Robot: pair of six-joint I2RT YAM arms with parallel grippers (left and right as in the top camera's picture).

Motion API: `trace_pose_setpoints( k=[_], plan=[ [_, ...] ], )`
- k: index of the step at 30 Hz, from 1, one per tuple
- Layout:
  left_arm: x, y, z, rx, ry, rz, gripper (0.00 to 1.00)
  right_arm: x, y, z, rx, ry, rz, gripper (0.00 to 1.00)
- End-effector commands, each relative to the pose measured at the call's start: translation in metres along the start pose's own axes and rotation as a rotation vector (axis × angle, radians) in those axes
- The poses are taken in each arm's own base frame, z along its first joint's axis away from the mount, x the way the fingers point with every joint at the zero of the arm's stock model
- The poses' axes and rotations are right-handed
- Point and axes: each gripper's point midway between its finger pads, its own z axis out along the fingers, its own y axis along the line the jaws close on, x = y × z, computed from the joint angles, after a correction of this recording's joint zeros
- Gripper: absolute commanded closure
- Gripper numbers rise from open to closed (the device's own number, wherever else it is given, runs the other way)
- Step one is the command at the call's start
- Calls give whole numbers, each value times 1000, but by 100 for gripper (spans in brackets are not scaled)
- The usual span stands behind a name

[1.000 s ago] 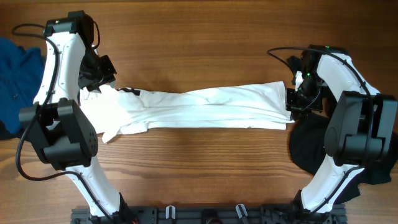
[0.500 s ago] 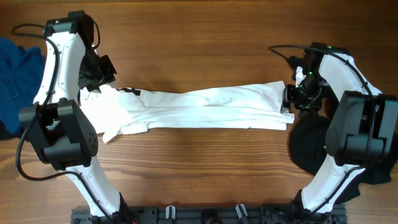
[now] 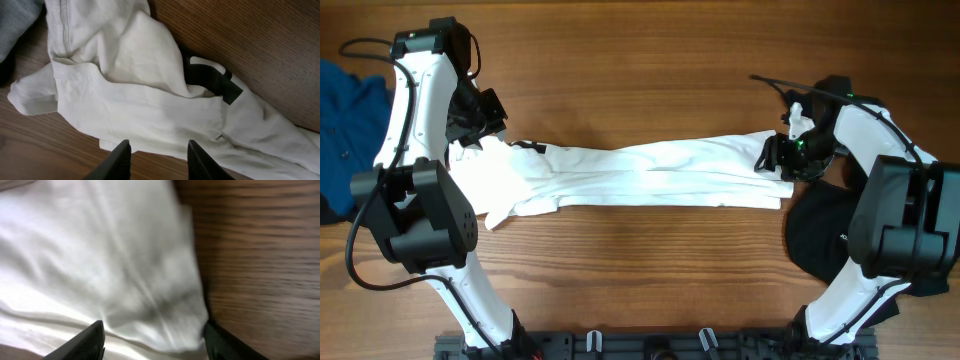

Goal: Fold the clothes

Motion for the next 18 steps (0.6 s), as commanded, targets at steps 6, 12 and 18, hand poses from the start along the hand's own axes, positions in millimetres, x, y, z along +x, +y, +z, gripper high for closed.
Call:
trace_pose_setpoints(
  k=[6,12,18],
  plan=[
    [4,-1,-3,6,0,-5,63,18,16,28,-18,72,-37,86],
    [4,-1,-2,5,2,-5,64,5,-21,20,155,15,158,96],
    [5,-1,-2,3,6,-4,64,-20,-75,-24,193,-69,282,96]
  ],
)
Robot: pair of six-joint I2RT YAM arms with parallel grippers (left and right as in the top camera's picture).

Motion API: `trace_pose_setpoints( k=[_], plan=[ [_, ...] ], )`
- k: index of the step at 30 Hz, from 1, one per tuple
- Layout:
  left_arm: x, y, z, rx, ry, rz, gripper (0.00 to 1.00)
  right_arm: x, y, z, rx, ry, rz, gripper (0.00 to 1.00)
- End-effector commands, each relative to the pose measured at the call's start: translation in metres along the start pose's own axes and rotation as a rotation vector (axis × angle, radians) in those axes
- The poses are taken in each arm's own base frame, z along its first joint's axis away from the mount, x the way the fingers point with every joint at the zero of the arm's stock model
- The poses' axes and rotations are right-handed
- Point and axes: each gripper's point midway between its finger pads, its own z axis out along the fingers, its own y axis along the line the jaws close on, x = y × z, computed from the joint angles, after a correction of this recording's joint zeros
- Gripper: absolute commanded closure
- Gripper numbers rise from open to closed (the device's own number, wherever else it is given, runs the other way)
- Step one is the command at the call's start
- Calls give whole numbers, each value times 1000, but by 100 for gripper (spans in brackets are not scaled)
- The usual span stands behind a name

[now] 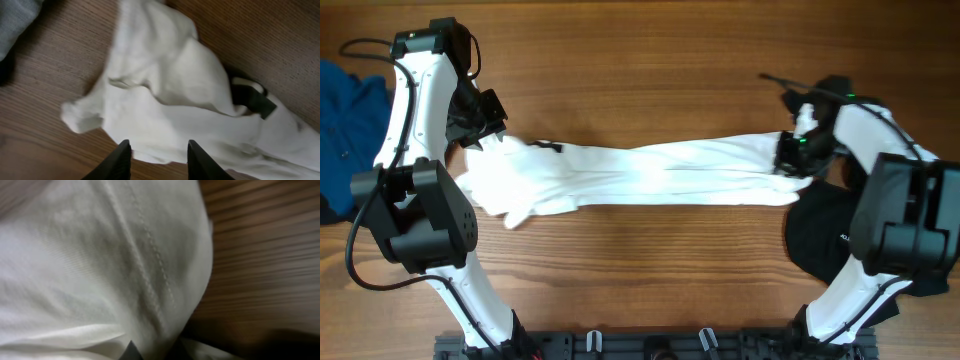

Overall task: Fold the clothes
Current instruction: 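Lift the T-shirt's right end and fold it left with the right gripper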

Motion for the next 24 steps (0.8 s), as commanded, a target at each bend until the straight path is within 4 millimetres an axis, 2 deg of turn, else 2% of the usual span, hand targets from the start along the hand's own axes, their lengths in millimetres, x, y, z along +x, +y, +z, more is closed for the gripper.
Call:
trace_pose_setpoints(
  k=[1,4,6,9,11,16,19,24],
  plan=[
    [4,-1,-3,5,1,-5,64,-26,-45,-19,85,-57,61,96],
    [4,-1,-3,5,2,-5,64,-36,-50,-31,83,-80,33,96],
    [4,-1,-3,5,1,-5,63,-42,-40,-45,80,-90,-2,96],
    [4,-1,-3,5,1,-5,61,-47,-8,-72,75,-105,-68,96],
    [4,-1,-3,5,1,-5,60,-39,29,-85,75,-91,-126,96],
    [4,-1,-3,5,0,-5,59,5,92,-64,97,9,-224,96],
    [4,-1,-3,5,1,-5,59,24,122,-53,106,28,-272,96],
    [4,-1,-3,5,1,-5,59,43,151,-35,115,47,-327,96]
  ],
)
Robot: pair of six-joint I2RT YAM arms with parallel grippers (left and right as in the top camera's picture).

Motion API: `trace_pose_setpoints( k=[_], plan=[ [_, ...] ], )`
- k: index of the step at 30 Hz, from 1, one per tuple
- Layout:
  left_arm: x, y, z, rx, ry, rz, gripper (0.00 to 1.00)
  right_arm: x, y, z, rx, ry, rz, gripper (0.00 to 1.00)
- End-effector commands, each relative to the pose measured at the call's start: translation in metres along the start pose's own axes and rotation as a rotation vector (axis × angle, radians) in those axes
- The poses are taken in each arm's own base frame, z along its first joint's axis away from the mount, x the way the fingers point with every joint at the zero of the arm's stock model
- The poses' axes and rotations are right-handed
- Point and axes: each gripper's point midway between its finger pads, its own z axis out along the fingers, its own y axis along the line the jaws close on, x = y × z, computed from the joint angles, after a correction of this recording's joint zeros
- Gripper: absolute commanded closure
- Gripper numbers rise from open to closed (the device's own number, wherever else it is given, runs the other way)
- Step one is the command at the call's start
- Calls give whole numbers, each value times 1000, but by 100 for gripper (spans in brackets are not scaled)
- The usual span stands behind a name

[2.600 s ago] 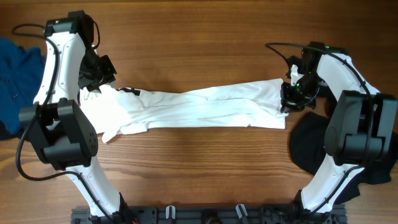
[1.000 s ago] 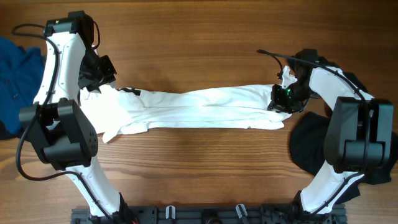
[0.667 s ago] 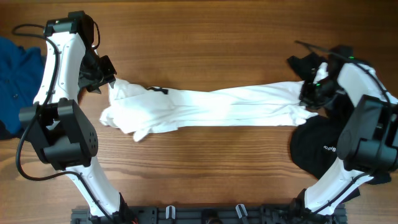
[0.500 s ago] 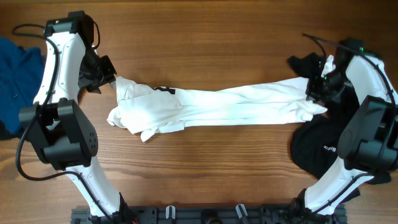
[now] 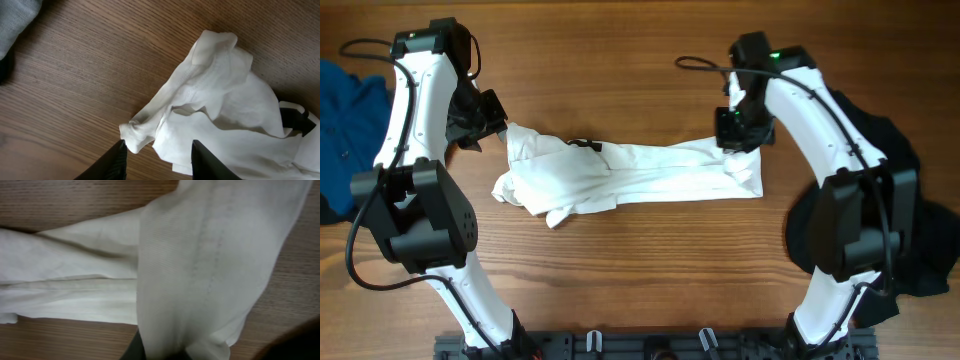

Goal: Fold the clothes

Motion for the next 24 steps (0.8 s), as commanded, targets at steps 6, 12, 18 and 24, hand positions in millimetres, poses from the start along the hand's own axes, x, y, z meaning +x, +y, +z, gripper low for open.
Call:
trace_pose_setpoints(
  k=[6,12,18,24],
  plan=[
    [4,-1,-3,5,2,-4,59,10,42,28,-8,36,-62,96],
    [4,-1,-3,5,2,-4,59,16,67,38,-61,60,-109,90],
    [4,-1,-3,5,2,-4,59,16,112,30,-312,46,-271,83],
    [4,-1,-3,5,2,-4,59,21,96,34,-230,69,-270,65]
  ],
)
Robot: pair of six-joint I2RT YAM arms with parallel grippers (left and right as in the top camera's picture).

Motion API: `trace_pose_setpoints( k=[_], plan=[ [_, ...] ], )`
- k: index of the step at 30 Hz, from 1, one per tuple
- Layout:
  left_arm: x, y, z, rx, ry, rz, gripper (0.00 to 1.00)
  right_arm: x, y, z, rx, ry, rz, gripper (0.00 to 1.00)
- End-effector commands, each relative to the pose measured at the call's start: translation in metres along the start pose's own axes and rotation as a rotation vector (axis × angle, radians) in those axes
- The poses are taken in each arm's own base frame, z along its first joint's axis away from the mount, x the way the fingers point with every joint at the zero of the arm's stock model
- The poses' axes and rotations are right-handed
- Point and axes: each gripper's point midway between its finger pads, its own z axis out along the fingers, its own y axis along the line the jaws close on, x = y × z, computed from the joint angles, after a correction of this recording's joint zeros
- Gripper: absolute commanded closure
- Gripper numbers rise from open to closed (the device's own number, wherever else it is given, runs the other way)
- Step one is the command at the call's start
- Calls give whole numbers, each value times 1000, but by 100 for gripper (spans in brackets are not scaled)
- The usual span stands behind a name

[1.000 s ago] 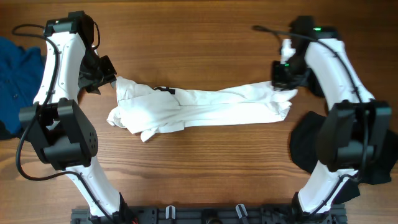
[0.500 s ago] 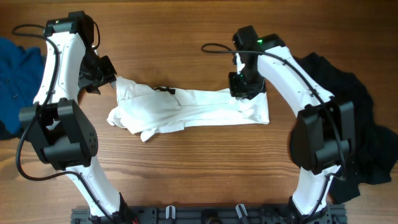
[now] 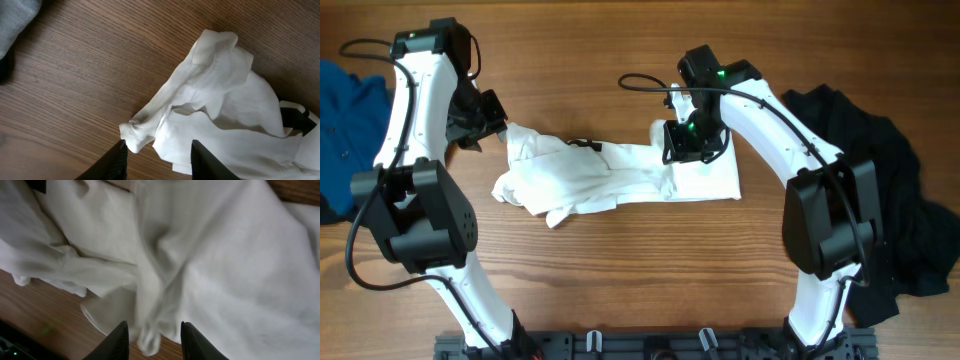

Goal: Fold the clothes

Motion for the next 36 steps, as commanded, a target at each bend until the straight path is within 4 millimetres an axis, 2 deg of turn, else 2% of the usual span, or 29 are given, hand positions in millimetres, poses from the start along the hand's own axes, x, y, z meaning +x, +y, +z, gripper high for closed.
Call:
trace_pose_setpoints(
  k=[1,4,6,7,8,10,12,14,15,17,19,21,25,29,33,36],
  plan=[
    [4,-1,-3,5,1,-4,59,6,-4,8,21,34,-17,66],
    [4,-1,-3,5,1,-5,59,4,-18,7,103,24,21,73],
    [4,-1,-3,5,2,-5,59,1,-36,4,211,-7,122,74],
    [4,-1,-3,4,3,-5,59,-1,-36,3,210,-14,119,74],
    [5,-1,-3,4,4,-4,59,-3,-29,4,172,-19,94,73],
    [4,-1,-3,4,3,-5,58,0,5,7,-6,10,-46,67],
    [4,-1,-3,5,1,-5,58,4,22,10,-56,23,-82,65],
    [4,-1,-3,5,0,-5,59,1,31,17,-18,4,-108,63],
    [4,-1,-3,5,1,-5,59,-1,30,21,41,-14,-90,55],
    [4,-1,-3,5,1,-5,59,-2,24,26,211,-57,-28,44],
    [4,-1,-3,5,1,-5,59,1,33,29,214,-56,-47,43],
    [4,-1,-3,5,0,-5,59,4,35,33,237,-53,-45,43],
    [4,-1,-3,5,0,-5,59,8,27,32,297,-57,15,45],
    [3,-1,-3,7,-4,-5,58,17,23,32,313,-18,23,56],
    [3,-1,-3,7,-4,-5,58,26,24,32,325,12,17,59],
    [3,-1,-3,7,-4,-5,59,33,21,43,330,28,12,60]
  ],
)
